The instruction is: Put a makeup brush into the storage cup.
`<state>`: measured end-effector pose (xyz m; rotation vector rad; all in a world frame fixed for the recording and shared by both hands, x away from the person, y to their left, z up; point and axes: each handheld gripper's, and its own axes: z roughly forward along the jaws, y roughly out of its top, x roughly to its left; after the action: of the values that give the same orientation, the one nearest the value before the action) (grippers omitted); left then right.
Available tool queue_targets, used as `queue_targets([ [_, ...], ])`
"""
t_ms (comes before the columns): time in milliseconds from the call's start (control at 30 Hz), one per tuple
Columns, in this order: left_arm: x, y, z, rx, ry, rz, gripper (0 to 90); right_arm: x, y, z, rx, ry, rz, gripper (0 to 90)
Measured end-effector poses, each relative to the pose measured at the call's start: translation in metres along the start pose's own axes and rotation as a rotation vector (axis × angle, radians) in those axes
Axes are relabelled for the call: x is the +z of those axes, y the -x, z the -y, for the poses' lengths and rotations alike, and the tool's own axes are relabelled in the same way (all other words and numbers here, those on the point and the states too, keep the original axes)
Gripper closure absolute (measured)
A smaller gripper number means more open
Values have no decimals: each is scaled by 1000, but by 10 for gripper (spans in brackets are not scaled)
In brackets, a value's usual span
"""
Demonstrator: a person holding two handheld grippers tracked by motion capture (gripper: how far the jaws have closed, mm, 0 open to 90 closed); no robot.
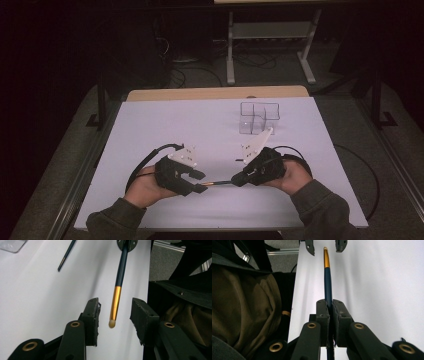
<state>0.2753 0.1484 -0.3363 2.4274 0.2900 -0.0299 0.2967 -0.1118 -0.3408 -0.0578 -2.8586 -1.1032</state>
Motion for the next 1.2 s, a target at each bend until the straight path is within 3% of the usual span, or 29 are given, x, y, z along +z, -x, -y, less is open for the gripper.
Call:
queue_targets([
  [167,4,0,1,-2,0,5,579,-3,-2,4,2,26,9,837],
  [567,11,0,-9,28,-21,57,744,-3,-5,6,-16,55,13,837],
  [733,11,0,-9,34,-29,63,808,-2,-6,6,-20,57,4,837],
  [1200,12,5,-13,90,-92,85,842,5,-7,5,-42,13,-29,826],
])
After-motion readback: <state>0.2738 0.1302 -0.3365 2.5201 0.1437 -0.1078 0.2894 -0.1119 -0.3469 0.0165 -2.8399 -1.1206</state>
